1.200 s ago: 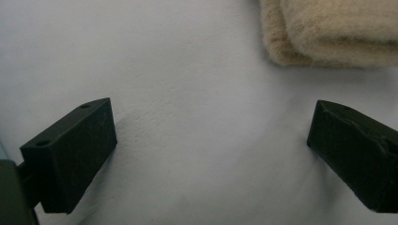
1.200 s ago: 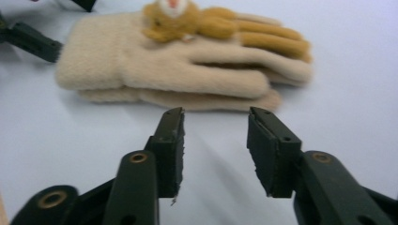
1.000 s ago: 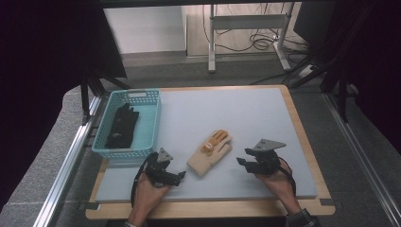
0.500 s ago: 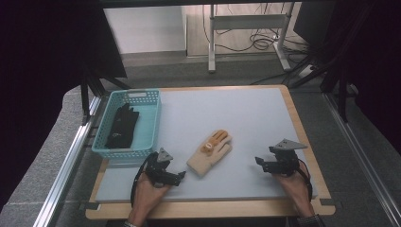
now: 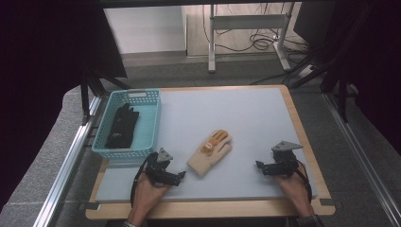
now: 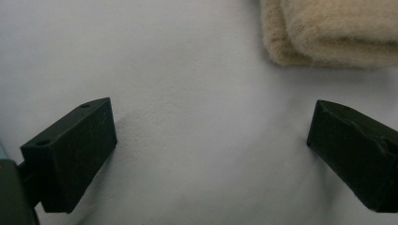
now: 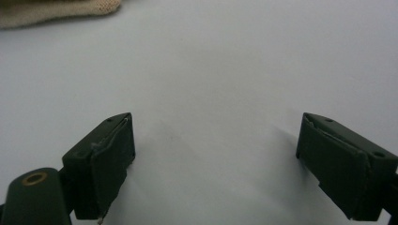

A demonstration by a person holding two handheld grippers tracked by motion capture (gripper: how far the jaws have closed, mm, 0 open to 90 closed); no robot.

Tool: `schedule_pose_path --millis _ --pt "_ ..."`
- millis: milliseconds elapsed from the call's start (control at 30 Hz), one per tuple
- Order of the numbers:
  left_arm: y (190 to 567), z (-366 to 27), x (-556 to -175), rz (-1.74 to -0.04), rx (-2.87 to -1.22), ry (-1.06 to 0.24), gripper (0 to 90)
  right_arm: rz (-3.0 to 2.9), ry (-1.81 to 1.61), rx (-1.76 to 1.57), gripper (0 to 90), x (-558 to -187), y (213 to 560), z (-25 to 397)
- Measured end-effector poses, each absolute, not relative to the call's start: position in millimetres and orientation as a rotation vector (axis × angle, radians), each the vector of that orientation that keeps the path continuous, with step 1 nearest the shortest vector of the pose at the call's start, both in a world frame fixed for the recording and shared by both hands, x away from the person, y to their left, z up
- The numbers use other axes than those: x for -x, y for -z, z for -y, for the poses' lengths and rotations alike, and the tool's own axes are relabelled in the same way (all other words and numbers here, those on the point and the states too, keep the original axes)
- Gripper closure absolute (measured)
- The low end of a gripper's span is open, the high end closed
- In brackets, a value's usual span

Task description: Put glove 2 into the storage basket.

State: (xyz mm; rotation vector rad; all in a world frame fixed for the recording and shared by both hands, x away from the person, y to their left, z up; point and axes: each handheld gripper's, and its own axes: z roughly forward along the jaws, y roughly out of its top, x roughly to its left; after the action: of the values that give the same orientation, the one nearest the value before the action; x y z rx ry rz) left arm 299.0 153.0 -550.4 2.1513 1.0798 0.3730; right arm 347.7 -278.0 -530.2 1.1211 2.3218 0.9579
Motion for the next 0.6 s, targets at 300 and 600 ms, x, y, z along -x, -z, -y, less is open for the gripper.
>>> schedule_pose_path --millis 300,600 --pt "550 -154 -298 -1.070 -2.148 -0.376 3.7 -2.318 -0.957 -1.122 11.4 -348 530 278" --pt "538 -153 -296 -1.062 -2.113 -0.309 4.5 -2.317 -0.957 -1.122 11.4 -348 531 278"
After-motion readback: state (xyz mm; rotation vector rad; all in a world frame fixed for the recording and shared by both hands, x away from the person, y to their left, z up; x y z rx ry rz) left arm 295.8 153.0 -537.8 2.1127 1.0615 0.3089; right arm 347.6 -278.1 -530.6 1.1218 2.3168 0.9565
